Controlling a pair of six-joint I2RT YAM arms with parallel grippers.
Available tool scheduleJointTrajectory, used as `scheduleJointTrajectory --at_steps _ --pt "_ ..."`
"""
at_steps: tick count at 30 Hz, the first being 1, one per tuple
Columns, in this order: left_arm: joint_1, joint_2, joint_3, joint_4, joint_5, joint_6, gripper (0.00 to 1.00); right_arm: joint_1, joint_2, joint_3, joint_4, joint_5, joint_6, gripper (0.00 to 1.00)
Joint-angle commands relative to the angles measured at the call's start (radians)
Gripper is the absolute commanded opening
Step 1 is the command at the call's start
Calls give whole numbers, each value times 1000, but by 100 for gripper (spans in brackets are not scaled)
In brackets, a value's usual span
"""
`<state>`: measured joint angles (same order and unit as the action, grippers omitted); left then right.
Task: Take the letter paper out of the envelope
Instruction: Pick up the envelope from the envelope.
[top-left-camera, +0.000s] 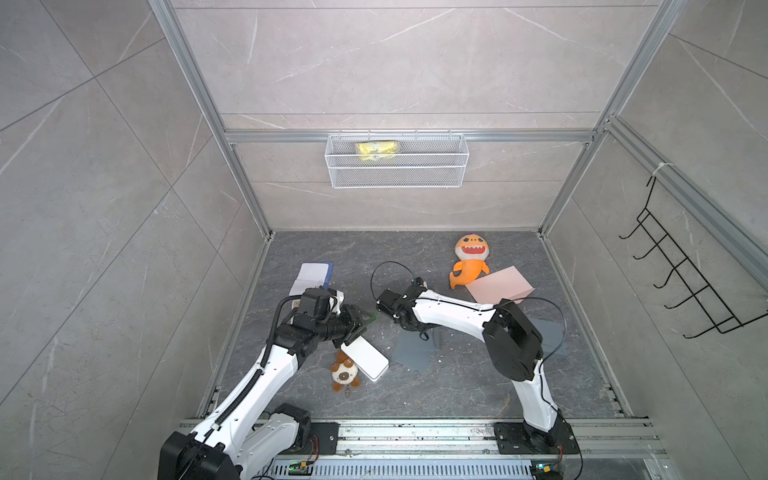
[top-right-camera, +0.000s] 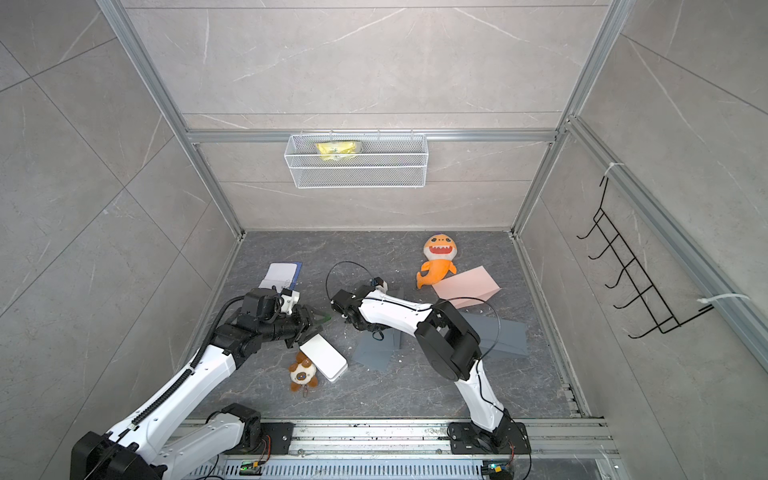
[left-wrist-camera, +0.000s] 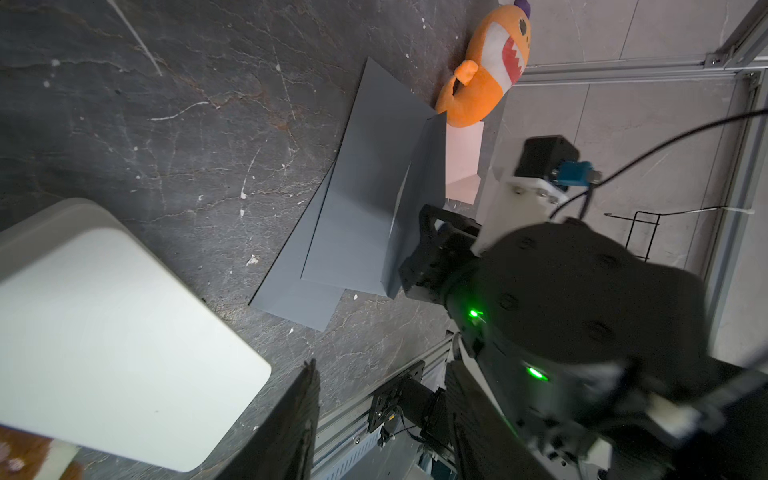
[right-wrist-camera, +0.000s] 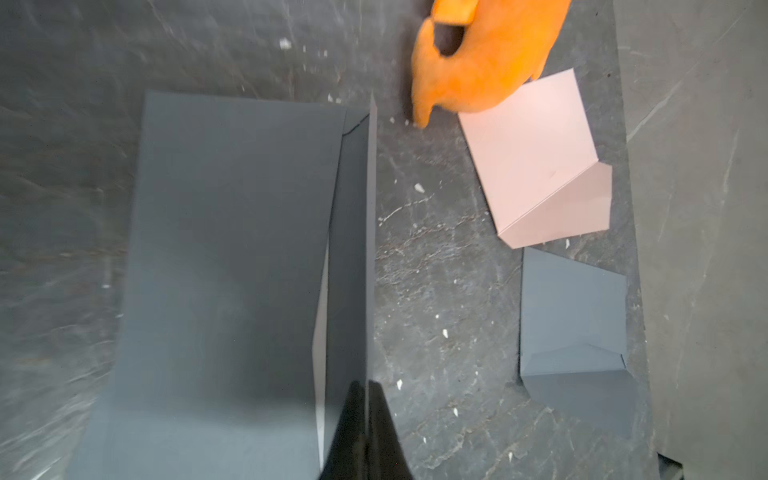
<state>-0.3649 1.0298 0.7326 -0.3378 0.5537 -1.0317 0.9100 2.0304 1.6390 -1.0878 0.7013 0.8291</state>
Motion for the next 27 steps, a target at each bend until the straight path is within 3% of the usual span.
scheduleJointTrajectory --at_steps 1,5,9,15,19,23,27 --pt "-6 47 78 69 53 24 57 -29 -148 4 20 -23 -105 0" --pt "-7 136 178 99 91 51 63 -103 -295 7 93 -224 -254 0" --pt "-7 233 297 112 142 89 69 -226 -410 25 149 -518 -359 0" --pt "-8 368 414 201 236 78 75 -401 -505 39 225 -932 -411 0" --pt "-9 431 487 263 279 60 82 -507 -555 -16 351 -1156 -339 0" --pt "-11 479 541 303 305 40 83 -595 -583 -121 577 -1373 -178 0" --pt "-14 503 554 361 313 7 83 -644 -581 -199 776 -1494 -14 0"
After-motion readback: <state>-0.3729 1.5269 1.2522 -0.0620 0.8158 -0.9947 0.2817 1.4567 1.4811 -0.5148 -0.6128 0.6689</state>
